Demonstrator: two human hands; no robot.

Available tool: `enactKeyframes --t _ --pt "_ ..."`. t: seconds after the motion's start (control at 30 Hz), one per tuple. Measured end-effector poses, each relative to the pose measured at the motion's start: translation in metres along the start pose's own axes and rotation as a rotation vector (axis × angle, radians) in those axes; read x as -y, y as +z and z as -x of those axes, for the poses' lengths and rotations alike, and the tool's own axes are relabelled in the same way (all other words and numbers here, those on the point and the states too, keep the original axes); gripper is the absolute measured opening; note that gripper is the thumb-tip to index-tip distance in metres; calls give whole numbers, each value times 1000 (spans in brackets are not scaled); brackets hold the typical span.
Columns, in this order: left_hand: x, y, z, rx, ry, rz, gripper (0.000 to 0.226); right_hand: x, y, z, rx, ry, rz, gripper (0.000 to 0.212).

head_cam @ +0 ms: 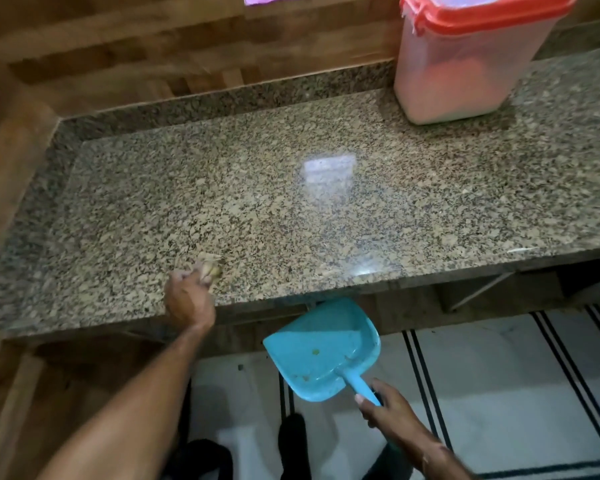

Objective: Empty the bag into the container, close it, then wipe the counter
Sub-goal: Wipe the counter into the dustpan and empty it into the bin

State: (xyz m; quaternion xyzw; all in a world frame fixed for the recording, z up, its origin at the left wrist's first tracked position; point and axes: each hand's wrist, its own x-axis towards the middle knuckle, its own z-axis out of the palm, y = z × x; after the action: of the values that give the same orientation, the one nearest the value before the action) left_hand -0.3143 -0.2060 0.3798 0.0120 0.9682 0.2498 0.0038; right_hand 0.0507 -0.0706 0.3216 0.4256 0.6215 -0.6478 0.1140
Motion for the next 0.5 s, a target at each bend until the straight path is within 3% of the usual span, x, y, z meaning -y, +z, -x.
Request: enactKeyframes --t 0.27,0.43,0.5 --pt "-112 63 104 85 92 183 31 -12 -42 8 35 1 8 14" --pt "-172 96 150 266 293 115 17 -15 -64 11 15 7 28 15" --pt "-175 93 142 259 274 158 15 -15 -73 16 2 9 23 15"
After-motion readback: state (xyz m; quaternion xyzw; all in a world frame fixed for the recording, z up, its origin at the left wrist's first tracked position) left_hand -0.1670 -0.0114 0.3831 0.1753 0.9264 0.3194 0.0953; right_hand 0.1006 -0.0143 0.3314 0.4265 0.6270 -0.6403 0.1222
